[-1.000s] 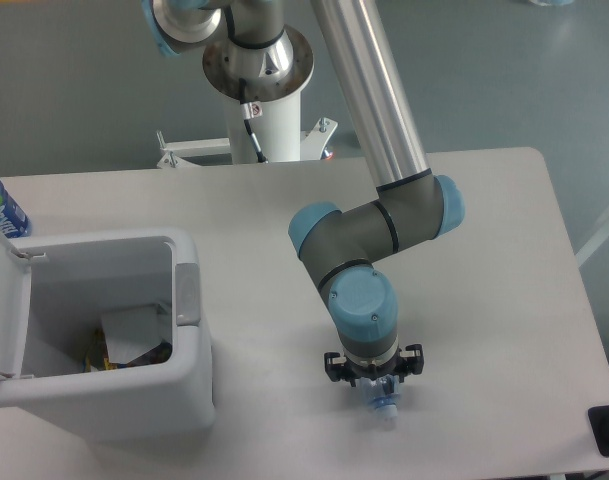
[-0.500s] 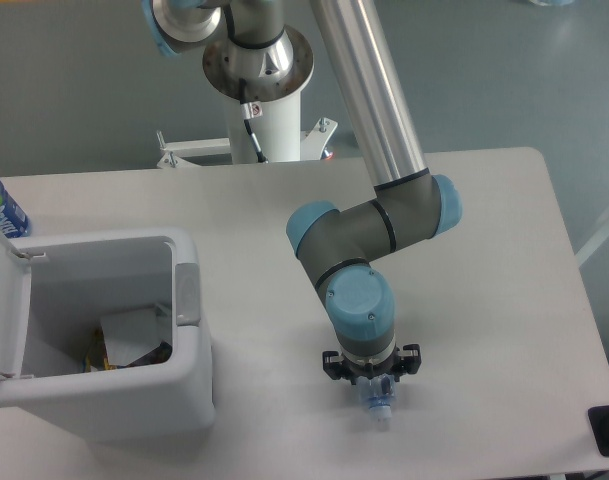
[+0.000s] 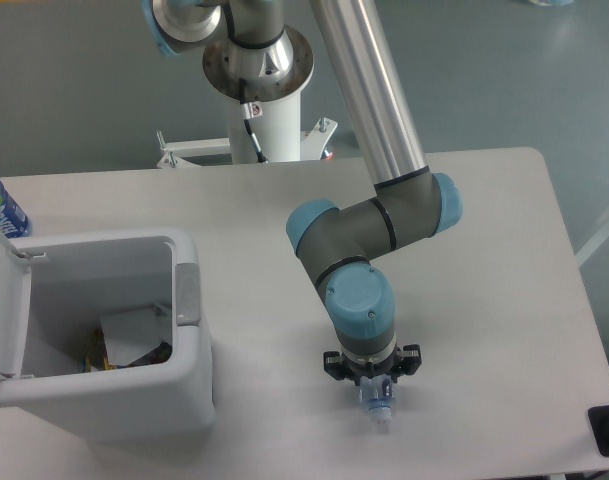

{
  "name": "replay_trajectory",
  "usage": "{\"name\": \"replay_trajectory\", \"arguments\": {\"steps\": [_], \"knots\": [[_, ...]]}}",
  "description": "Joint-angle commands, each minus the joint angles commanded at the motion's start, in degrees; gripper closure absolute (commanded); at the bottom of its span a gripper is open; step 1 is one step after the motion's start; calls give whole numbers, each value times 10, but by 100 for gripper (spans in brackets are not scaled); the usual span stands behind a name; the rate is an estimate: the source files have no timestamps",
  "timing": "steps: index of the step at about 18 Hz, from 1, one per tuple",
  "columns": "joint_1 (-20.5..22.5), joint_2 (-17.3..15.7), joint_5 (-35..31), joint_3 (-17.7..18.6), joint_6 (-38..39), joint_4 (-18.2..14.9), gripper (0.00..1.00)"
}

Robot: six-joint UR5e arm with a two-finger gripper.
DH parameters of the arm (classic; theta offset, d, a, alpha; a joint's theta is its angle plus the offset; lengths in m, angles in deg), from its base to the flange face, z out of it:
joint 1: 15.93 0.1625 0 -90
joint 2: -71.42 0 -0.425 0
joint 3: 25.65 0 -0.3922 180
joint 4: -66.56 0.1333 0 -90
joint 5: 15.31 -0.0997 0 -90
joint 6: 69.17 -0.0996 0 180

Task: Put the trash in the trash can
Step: 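Lift the gripped water bottle off the table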

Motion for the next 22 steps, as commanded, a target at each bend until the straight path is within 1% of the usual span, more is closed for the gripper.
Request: {"name": "replay_trajectory", "arguments": {"steps": [2, 3, 6, 8, 9, 11, 12, 15, 16, 17, 19, 22], "knots": [[9, -12, 10, -11, 1, -1, 39], [17, -21, 31, -11, 1, 0, 39], [44, -63, 115, -13, 2, 3, 39], [65, -90, 191, -14, 7, 24, 39], [75, -104, 228, -18, 10, 32, 39], [89, -119, 283, -34, 25, 36, 39], [92, -128, 295, -54, 51, 36, 39], [91, -137, 297, -105, 107, 37, 39], [89, -139, 298, -120, 133, 37, 39], [88, -142, 300, -130, 161, 44, 39], [86, -156, 300, -134, 185, 66, 39], [69, -177, 301, -134, 191, 69, 39]]}}
